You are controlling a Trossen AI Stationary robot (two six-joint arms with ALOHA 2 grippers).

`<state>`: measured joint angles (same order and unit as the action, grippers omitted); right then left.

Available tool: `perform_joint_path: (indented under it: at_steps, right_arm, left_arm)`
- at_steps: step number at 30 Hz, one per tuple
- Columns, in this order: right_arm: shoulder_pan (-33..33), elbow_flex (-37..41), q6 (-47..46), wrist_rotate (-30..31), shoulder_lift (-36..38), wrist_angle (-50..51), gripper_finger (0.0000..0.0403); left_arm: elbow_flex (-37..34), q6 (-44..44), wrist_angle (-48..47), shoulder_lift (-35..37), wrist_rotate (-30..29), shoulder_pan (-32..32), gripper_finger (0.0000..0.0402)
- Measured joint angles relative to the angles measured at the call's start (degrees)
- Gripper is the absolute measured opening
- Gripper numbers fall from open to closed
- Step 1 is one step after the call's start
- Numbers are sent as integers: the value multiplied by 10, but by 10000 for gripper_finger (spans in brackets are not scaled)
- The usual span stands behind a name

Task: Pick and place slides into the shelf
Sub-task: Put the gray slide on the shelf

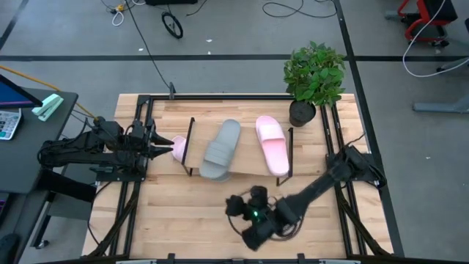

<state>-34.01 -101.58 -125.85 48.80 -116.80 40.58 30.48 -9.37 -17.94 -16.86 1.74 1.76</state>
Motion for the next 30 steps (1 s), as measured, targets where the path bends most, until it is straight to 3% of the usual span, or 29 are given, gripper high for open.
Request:
perform_joint_path:
  at_steps: [5,23,30]
  right_arm:
    - [8,0,10,73,-44,-74,187]
    - [26,0,27,121,-168,-134,176]
    - [47,0,152,116,-151,-131,176]
  left_arm:
    - [0,-5,6,0,0,0,107]
    - [0,-37,11,1,1,0,107]
    - [0,-55,12,1,1,0,107]
